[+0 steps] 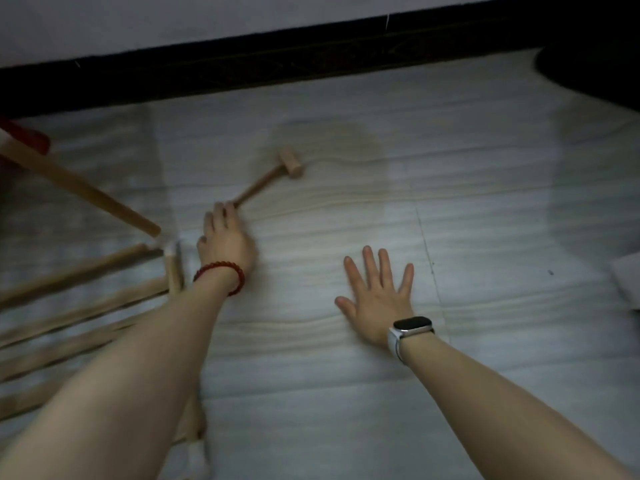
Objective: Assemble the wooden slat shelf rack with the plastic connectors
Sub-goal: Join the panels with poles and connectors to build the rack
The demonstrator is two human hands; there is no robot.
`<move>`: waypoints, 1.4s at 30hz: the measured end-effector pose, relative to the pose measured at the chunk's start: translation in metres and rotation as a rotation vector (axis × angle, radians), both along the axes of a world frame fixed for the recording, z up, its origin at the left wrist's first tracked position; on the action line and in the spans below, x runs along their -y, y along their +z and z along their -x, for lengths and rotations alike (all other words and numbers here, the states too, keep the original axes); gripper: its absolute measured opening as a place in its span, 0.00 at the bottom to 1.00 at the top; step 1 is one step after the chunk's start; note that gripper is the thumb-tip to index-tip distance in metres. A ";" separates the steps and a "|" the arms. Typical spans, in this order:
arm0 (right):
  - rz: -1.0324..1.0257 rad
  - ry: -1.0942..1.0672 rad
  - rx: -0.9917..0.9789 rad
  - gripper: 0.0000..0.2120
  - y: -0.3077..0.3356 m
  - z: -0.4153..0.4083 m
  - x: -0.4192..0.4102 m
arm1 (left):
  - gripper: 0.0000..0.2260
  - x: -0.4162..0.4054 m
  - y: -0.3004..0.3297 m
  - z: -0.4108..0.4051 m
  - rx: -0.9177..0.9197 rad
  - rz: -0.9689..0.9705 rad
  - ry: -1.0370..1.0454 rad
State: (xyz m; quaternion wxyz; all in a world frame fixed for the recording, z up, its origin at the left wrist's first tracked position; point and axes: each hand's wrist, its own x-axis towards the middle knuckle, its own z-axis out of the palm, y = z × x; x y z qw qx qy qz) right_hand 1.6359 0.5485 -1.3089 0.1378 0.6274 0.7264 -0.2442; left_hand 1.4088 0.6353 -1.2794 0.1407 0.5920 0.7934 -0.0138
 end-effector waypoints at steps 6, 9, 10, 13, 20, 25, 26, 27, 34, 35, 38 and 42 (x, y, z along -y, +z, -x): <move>0.019 0.006 -0.001 0.32 -0.004 -0.001 -0.006 | 0.18 -0.027 -0.021 0.006 -0.026 -0.082 0.046; 0.035 -0.004 0.000 0.33 -0.004 -0.001 -0.006 | 0.14 -0.014 -0.026 -0.009 -0.035 -0.162 0.052; 0.052 -0.004 0.000 0.33 -0.002 -0.001 -0.007 | 0.13 -0.007 -0.027 -0.014 0.006 -0.165 0.064; 0.098 -0.014 -0.075 0.31 0.004 -0.007 -0.009 | 0.11 0.022 -0.022 -0.035 0.214 -0.152 0.188; -0.018 -0.769 -0.752 0.17 0.057 -0.020 -0.004 | 0.09 0.090 0.022 -0.081 0.618 -0.056 0.215; -0.096 -1.097 -1.258 0.34 0.124 -0.025 0.019 | 0.08 0.134 0.084 -0.100 0.509 -0.110 -0.151; -0.154 -1.155 -1.345 0.31 0.140 -0.026 0.023 | 0.08 0.144 0.098 -0.102 0.480 -0.134 -0.228; -0.205 -1.208 -1.426 0.25 0.155 -0.028 0.027 | 0.07 0.153 0.110 -0.104 0.454 -0.153 -0.295; -0.373 -1.203 -1.721 0.15 0.292 -0.020 0.107 | 0.08 0.242 0.229 -0.097 0.334 -0.324 -0.519; -0.384 -1.157 -1.741 0.14 0.316 -0.015 0.118 | 0.11 0.255 0.252 -0.096 0.263 -0.318 -0.561; -0.451 -1.007 -1.735 0.08 0.380 0.001 0.148 | 0.20 0.291 0.319 -0.086 0.040 -0.316 -0.647; -0.534 -0.655 -1.552 0.09 0.456 0.028 0.189 | 0.15 0.341 0.404 -0.046 -0.028 -0.631 -0.729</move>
